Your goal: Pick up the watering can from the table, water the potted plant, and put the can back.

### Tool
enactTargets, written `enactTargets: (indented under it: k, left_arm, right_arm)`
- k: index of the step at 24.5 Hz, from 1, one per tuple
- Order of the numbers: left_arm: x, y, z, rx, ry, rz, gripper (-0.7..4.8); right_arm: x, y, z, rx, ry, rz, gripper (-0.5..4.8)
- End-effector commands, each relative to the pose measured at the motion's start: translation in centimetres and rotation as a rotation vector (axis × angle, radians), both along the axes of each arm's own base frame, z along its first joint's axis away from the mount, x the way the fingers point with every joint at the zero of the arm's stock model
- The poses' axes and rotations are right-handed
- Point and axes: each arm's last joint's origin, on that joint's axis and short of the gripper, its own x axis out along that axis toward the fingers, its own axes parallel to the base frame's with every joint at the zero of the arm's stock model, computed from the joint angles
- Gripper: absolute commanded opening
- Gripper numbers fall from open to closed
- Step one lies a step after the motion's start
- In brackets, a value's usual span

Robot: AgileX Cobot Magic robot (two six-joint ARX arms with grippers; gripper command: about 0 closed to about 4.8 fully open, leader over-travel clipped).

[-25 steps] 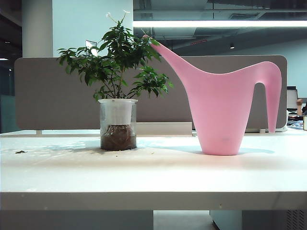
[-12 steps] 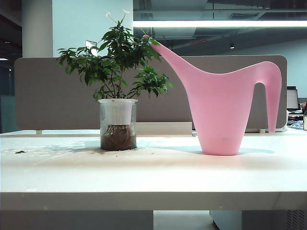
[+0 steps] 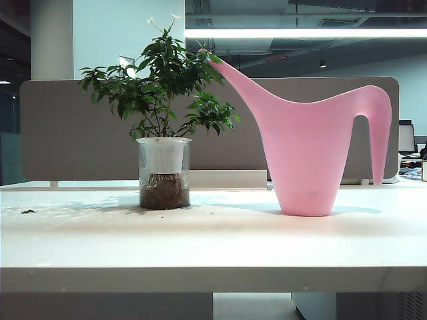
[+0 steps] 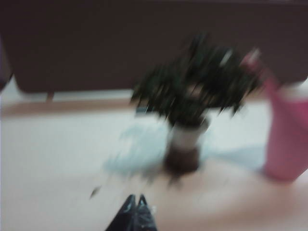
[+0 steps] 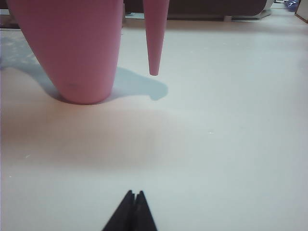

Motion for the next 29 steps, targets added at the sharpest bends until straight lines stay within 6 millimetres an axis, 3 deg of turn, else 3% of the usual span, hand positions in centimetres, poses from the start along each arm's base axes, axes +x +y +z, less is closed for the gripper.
enactTargets:
  k: [1,2,5,9,19,22,25,29]
  left_arm:
    - [-3.0,0.2,3.1,-0.097,-0.072,-0.093,-0.05]
    - [-5.2,0.4,4.3,-0.098,-0.053,-0.207,-0.05]
    - [-8.9,0.9,5.3,-0.029,-0.015,-0.384,-0.05]
    - [-11.6,1.6,5.3,0.068,-0.001,-0.407,-0.05]
    - [-11.7,1.7,5.2,0.113,-0.004,-0.37,-0.05]
    - [-11.6,2.0,4.9,0.132,0.028,-0.26,-0.05]
    - [-11.4,2.6,4.5,0.173,0.077,-0.042,-0.05]
    - [-11.4,2.3,4.5,0.131,0.081,-0.135,-0.05]
  right_arm:
    - [0.0,0.0,-0.1,-0.001,-0.005,-0.004,-0.01]
    - [0.0,0.0,-0.1,-0.001,-0.005,-0.004,-0.01]
    - [0.0,0.0,-0.1,-0.001,-0.005,-0.004,-0.01]
    - [0.0,0.0,-0.1,-0.001,-0.005,-0.004,-0.01]
    - [0.0,0.0,-0.1,-0.001,-0.005,-0.004,-0.01]
    - [0.0,0.0,-0.1,-0.001,-0.005,-0.004,-0.01]
    - [0.0,0.0,-0.1,-0.001,-0.007,-0.004,-0.01]
    - [0.1,0.0,-0.1,0.001,-0.013,0.003,-0.01]
